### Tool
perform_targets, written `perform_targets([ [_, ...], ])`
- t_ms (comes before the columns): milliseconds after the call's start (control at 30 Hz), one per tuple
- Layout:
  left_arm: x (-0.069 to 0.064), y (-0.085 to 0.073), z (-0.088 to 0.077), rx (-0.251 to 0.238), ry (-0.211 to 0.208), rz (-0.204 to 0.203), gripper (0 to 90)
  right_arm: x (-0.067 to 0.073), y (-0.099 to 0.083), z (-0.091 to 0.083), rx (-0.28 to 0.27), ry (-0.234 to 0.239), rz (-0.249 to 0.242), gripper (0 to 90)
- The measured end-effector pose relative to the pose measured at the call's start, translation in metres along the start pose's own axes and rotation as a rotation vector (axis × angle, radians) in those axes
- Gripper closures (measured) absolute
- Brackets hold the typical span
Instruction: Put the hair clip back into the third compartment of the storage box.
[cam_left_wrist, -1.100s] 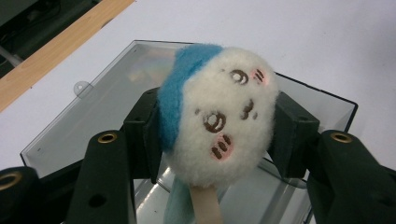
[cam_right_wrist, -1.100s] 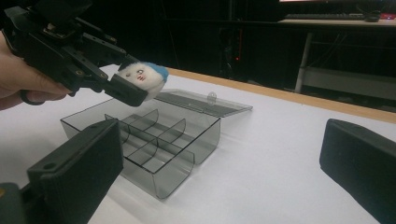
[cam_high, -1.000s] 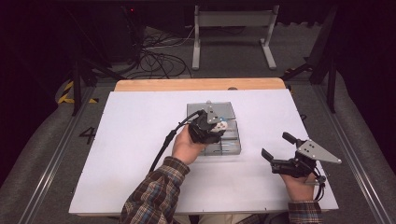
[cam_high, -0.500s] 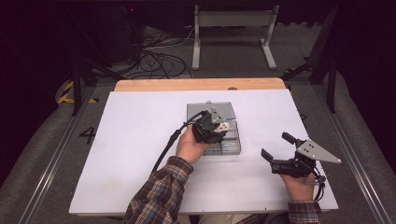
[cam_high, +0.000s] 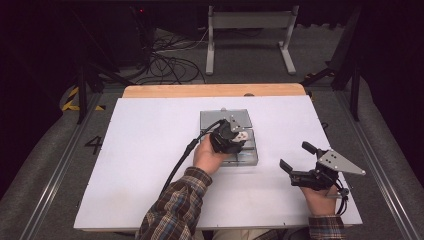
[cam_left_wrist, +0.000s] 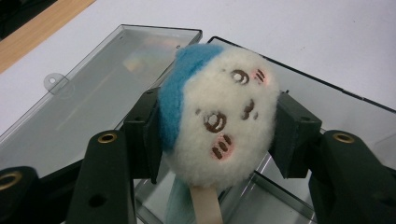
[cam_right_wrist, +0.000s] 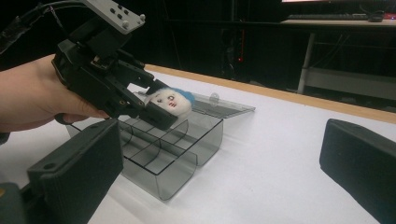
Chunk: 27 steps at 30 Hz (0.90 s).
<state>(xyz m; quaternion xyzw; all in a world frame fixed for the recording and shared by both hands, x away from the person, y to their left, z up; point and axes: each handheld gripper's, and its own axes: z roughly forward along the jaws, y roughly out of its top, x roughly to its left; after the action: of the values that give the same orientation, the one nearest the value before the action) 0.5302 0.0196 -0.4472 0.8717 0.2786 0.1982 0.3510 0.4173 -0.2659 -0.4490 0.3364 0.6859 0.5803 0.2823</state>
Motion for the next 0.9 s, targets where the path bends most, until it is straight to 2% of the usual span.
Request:
perform_targets([
  [200, 0.000, 0.003, 0.003, -0.004, 0.001, -0.004, 44.2, 0.000, 0.000, 0.000, -0.001, -0.001, 0.002, 0.1],
  [400, -0.002, 0.006, 0.008, 0.014, 0.008, -0.020, 44.1, 0.000, 0.000, 0.000, -0.002, 0.000, 0.000, 0.1],
  [667, -0.006, 0.010, 0.013, 0.046, 0.027, 0.002, 43.2, 0.000, 0.000, 0.000, -0.002, 0.001, 0.004, 0.1],
  [900, -0.005, 0.012, 0.016, 0.059, 0.024, -0.022, 42.0, 0.000, 0.000, 0.000, -0.003, 0.000, 0.001, 0.1],
])
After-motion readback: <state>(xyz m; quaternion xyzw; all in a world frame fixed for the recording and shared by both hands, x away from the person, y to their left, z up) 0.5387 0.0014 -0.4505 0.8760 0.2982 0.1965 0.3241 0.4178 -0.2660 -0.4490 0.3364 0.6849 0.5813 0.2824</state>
